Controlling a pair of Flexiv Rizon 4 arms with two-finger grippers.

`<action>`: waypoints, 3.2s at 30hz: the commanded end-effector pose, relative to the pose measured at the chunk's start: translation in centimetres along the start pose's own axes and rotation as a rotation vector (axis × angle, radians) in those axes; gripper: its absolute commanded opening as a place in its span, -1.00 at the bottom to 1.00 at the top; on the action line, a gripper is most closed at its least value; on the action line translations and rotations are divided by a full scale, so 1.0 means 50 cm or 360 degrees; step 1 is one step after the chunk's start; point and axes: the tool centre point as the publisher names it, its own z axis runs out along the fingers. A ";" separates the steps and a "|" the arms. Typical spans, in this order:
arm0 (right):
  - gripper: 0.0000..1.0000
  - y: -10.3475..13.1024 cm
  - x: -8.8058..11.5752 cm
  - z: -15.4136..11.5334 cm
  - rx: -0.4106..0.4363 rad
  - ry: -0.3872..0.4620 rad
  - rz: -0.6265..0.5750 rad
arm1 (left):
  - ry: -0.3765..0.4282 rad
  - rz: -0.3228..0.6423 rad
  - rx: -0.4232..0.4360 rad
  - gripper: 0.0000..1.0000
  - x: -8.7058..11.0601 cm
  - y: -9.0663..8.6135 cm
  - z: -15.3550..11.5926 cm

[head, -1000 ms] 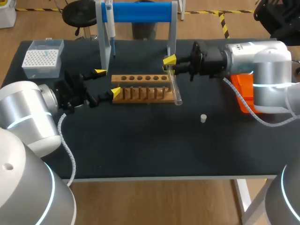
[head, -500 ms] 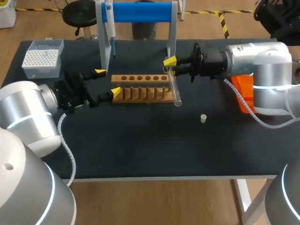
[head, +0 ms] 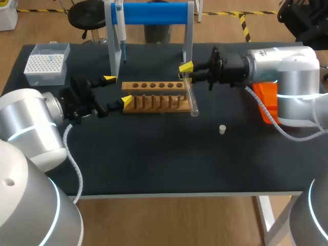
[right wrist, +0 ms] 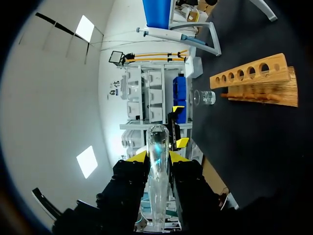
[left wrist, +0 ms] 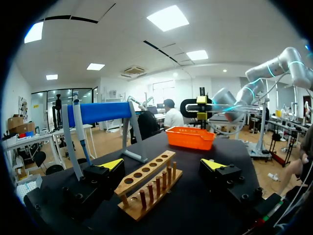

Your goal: Invert the test tube, pick up the pipette, mount the tip to pipette, aspirate from beaker and dispense into the tube, eject the tip, return the pipette, and cap with the stopper.

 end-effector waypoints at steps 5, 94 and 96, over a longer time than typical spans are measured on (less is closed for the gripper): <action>-1.00 -0.002 0.002 0.001 -0.0005 -0.0007 -0.0001 | 0.0051 0.0194 0.0048 1.00 0.017 -0.012 0.007; -1.00 -0.002 0.002 0.001 -0.0005 -0.0007 -0.0001 | 0.0444 0.2556 0.0699 1.00 0.322 -0.167 0.173; -1.00 -0.002 0.002 0.001 -0.0005 -0.0007 -0.0001 | 0.0458 0.2551 0.0694 1.00 0.321 -0.168 0.181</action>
